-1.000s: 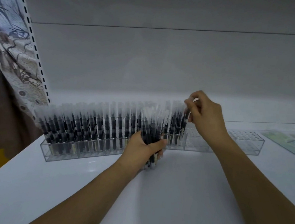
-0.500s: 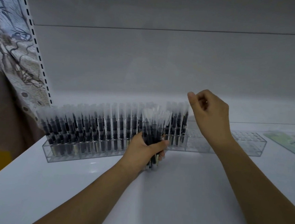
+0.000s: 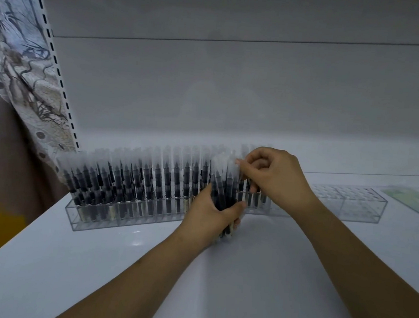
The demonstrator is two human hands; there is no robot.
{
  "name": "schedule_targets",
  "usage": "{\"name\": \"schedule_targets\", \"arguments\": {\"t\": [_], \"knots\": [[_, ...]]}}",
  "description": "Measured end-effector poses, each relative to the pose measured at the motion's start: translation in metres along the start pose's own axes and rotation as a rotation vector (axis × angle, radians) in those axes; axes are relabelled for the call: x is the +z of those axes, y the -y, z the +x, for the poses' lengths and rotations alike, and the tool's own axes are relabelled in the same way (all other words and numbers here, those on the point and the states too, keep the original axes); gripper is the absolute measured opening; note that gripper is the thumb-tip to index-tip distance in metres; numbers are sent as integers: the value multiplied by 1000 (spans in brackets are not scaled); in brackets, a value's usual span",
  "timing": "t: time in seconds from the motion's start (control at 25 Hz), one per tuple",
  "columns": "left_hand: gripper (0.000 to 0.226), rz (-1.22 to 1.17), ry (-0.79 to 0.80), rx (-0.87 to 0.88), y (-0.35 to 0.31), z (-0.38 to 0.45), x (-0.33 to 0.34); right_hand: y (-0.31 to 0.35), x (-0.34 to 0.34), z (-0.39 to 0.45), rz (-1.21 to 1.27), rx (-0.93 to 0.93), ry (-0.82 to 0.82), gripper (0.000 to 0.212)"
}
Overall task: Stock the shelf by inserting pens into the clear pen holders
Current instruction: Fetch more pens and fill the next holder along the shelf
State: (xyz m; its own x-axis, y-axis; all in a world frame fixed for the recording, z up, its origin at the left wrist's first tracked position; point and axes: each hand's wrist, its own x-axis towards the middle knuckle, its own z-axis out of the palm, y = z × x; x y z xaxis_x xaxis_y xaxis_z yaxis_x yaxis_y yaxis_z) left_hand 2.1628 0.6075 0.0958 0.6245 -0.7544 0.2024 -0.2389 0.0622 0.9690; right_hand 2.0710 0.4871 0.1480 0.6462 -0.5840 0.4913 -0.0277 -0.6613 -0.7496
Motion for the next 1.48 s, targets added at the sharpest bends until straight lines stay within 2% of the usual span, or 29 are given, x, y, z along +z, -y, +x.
{"name": "schedule_targets", "arguments": {"t": [0.08, 0.12, 0.24, 0.32, 0.36, 0.44, 0.52, 0.64, 0.8, 0.92, 1.0, 1.04, 1.12, 1.16, 1.32, 1.48], "knots": [[24, 16, -5, 2, 1, -1, 0, 1, -1, 1, 49, 2, -20, 21], [23, 27, 7, -3, 1, -1, 0, 1, -4, 3, 111, 9, -82, 17], [18, 59, 44, -16, 3, -1, -1, 1, -28, 8, 413, -8, -492, 14], [15, 60, 41, -15, 5, 0, -2, -4, -43, 10, 400, -58, -707, 20], [13, 55, 39, -11, 5, 1, -2, -7, -45, 10, 322, -78, -744, 22], [10, 48, 42, 2, 6, 1, -2, -14, -41, 12, 115, -111, -695, 22], [9, 50, 42, 14, 7, 2, -3, -20, -34, 13, -111, -157, -574, 25], [12, 35, 41, 21, 7, 2, -4, -28, -29, 17, -319, -245, -420, 26], [15, 7, 37, 13, 9, 4, -4, -31, -30, 18, -540, -173, -201, 33], [14, 2, 44, 14, 10, 5, -4, -26, -31, 18, -693, -130, -139, 41], [11, -32, 58, 13, 9, 3, -4, -21, -31, 16, -782, -125, -165, 48], [11, -72, 66, 6, 8, 3, -5, -18, -31, 14, -750, -132, -225, 50], [11, -173, 71, -16, 6, 2, -6, -10, -30, 10, -493, -165, -347, 44], [11, -207, 69, -22, 5, 2, -6, -6, -28, 7, -347, -172, -335, 37], [10, -247, 73, -9, 4, 1, -5, 3, -6, -1, -53, -83, 24, 27], [10, -205, 131, 41, 4, 2, -5, 2, -8, 3, 141, 34, 80, 19]]}}
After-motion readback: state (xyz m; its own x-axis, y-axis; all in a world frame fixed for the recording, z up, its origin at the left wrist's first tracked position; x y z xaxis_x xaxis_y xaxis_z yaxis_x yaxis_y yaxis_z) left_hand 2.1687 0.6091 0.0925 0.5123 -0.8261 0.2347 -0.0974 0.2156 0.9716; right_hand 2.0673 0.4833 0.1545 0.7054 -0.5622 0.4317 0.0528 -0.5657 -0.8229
